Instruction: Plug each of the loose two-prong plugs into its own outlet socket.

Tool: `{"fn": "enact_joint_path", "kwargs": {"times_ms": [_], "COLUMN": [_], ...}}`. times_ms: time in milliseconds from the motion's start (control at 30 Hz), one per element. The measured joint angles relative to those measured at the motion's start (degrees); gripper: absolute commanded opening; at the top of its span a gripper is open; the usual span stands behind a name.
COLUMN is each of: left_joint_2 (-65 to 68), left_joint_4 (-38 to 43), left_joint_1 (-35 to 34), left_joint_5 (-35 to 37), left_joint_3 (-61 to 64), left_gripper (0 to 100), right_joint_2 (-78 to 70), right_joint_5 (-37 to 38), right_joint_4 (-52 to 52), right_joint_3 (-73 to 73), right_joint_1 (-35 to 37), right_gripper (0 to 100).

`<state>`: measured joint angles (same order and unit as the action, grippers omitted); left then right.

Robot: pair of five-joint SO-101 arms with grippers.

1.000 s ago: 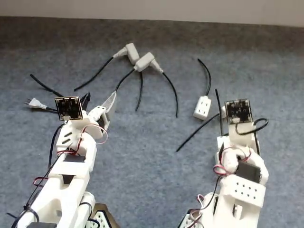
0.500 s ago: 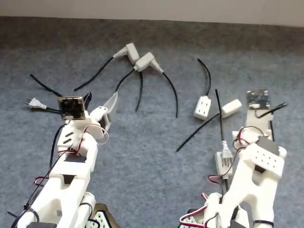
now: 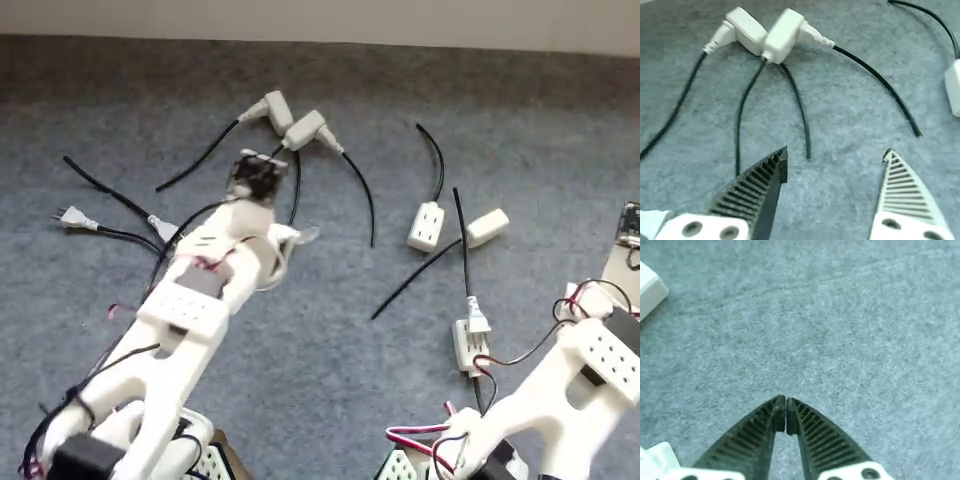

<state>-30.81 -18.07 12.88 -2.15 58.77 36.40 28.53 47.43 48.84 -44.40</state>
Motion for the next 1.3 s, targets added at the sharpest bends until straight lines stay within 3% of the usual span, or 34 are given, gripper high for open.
{"fn": "enact_joint_path", "kwargs": {"times_ms": [167, 333, 567, 667, 833, 1000, 1300], "left_joint_2": [11.0, 27.8, 49.2, 54.4, 57.4, 57.4, 57.4], "left_joint_4": [-12.0, -21.9, -34.4, -35.3, -34.6, -34.4, -34.4], "left_joint_1": [7.6, 10.6, 14.6, 15.5, 14.0, 10.7, 10.1], "left_joint_5": [0.0, 0.0, 0.1, 0.1, 3.8, 11.8, 12.6], "left_joint_3": [-15.0, -32.4, -54.5, -56.9, -57.2, -57.2, -57.6], "left_gripper": [30, 29, 29, 29, 29, 29, 29], "right_joint_2": [0.0, 0.0, 0.0, 0.0, 0.0, 0.0, 7.5], "right_joint_5": [0.0, 0.0, 0.0, 0.0, -1.7, -3.8, -4.0], "right_joint_4": [0.0, 0.0, 0.0, 0.0, 0.0, 0.0, 0.0], "right_joint_3": [0.0, 0.0, 7.8, 10.6, 11.9, 12.2, 20.8], "right_joint_1": [-5.1, -7.2, -1.8, 4.3, 12.9, 17.0, 23.2], "right_gripper": [0.7, 0.9, 1.0, 1.9, 14.2, 23.9, 34.7]}}
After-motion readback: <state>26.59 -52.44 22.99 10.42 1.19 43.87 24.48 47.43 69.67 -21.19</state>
